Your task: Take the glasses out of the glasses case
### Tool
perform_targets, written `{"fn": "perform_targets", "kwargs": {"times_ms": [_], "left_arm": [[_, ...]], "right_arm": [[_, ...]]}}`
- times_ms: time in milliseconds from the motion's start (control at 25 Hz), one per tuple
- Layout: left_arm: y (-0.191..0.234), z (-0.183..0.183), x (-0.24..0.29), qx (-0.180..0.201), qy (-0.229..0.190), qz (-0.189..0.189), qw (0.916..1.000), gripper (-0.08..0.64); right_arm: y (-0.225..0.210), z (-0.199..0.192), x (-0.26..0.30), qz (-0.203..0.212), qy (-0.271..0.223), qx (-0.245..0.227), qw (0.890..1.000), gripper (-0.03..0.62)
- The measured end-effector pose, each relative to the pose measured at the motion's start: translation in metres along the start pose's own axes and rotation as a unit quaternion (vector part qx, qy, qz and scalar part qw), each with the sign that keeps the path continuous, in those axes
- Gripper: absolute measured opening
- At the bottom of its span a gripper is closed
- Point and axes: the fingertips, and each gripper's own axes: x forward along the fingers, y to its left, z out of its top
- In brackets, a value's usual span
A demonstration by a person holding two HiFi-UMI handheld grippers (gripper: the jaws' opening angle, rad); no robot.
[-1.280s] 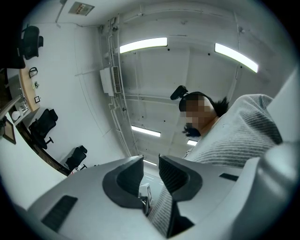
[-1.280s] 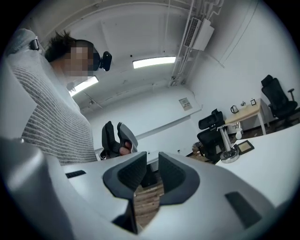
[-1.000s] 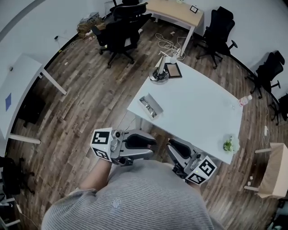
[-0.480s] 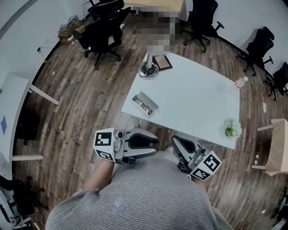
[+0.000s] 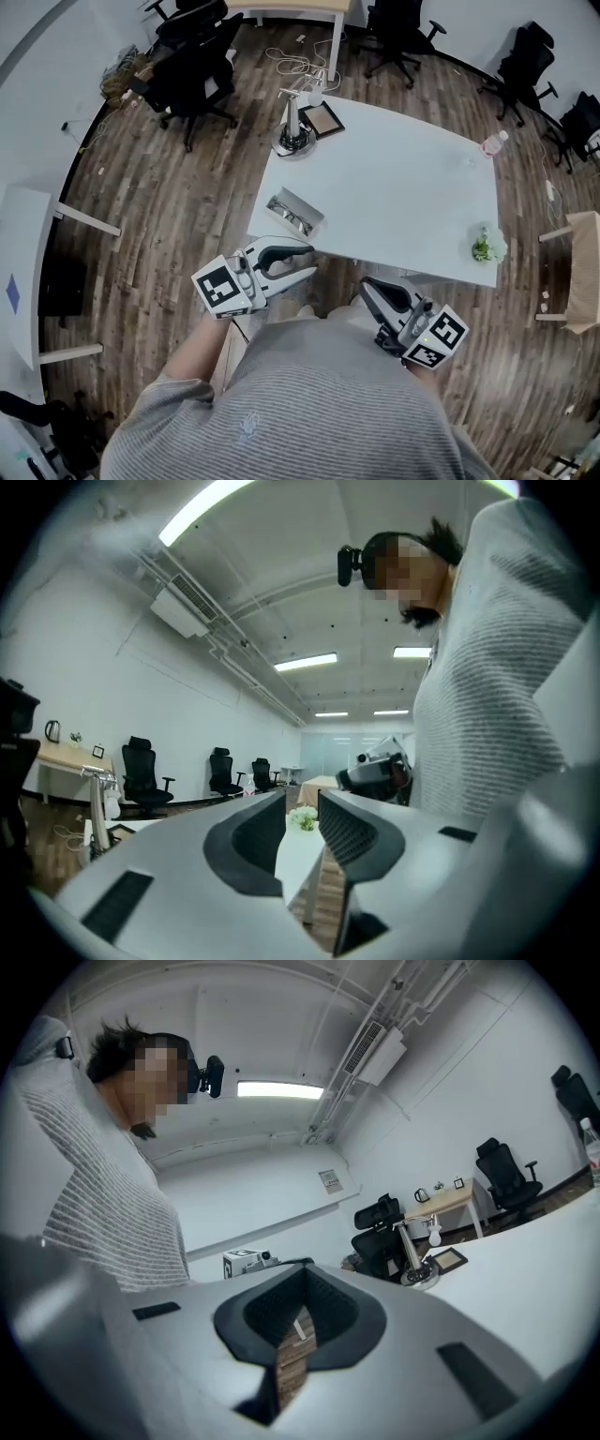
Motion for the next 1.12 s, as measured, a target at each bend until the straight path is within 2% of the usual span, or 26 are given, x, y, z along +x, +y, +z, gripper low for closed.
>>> {"fn": "perform_targets", "kwargs": {"times_ms": [160, 320, 480, 720, 840, 1120], "left_arm": [[0.02, -0.01, 0.001, 0.08, 0.035, 0.025, 0.9958, 0.109], [0.037, -0.029, 0.001, 0.137, 0.094, 0.038, 0.9854, 0.109], [0.056, -0.05, 0.002, 0.153, 0.133, 0.047, 0.9781, 0.109], [0.076, -0.084, 0.003, 0.178, 0.191, 0.04, 0.9645, 0.109], [0.086, -0.105, 0.002, 0.201, 0.233, 0.028, 0.951, 0.109], [0.113, -0.151, 0.008, 0.261, 0.331, -0.015, 0.9067, 0.109]], "right_arm": [[-0.004, -0.001, -0.008, -0.012, -0.002, 0.0, 1.0, 0.014], [-0.005, 0.001, -0.008, -0.019, -0.002, -0.002, 1.0, 0.015], [-0.009, 0.001, -0.005, -0.021, 0.0, -0.001, 1.0, 0.015], [-0.014, 0.002, -0.009, -0.032, 0.0, 0.001, 0.999, 0.014], [-0.018, 0.001, -0.011, -0.04, 0.0, 0.002, 0.999, 0.015], [-0.028, 0.005, -0.02, -0.062, -0.007, 0.006, 0.998, 0.014]]}}
